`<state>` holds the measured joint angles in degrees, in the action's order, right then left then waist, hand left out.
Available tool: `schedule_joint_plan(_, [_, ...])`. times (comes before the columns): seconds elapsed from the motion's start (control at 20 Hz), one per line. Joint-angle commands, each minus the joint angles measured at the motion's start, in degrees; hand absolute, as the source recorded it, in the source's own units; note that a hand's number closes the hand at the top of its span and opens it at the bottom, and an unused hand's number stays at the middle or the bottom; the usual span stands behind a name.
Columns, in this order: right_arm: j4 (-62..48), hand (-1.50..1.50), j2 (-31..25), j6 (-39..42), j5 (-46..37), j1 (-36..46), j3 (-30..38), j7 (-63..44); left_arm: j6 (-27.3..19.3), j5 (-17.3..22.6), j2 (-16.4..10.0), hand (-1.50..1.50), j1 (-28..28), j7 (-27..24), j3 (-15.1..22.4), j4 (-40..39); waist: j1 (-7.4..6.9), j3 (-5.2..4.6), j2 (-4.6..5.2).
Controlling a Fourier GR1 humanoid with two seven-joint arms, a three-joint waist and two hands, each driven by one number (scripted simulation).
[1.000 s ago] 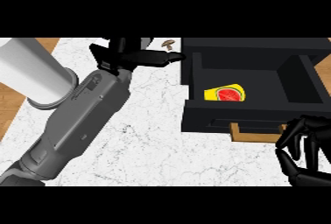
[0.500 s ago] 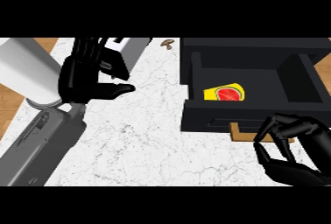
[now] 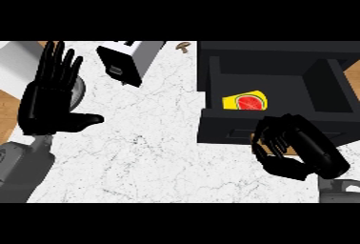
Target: Pick up the cup, place it into the drawer and close the drawer
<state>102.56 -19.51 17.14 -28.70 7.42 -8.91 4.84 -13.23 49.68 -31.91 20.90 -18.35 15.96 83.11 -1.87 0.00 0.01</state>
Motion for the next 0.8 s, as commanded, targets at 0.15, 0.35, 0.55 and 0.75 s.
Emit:
schedule_joint_plan(0.15, [-16.4,-1.5,5.4,-7.8,-12.3,6.2,-5.6,3.4,5.8,-1.1,-1.1,-1.5,-9.2,-2.3,-4.1,1.9,0.92,0.0,0.09])
schedule_joint_plan(0.35, [-26.0,-1.5,6.1,-10.9,-16.3,8.1,-5.8,5.7,11.3,-1.3,-0.9,-1.5,-13.8,-5.7,-6.3,1.2,0.74,-0.01,0.18])
schedule_joint_plan(0.55, [-36.4,-1.5,5.4,-11.0,-17.5,14.2,-2.8,10.1,11.6,-1.7,-0.3,-1.5,-12.0,-1.8,-9.4,1.0,1.33,0.01,0.1])
schedule_joint_plan(0.75, [-48.3,-1.5,5.7,-13.5,-18.0,19.7,0.1,15.3,12.9,-4.0,1.5,-1.5,-18.1,-3.6,-8.8,5.2,0.74,0.04,0.16])
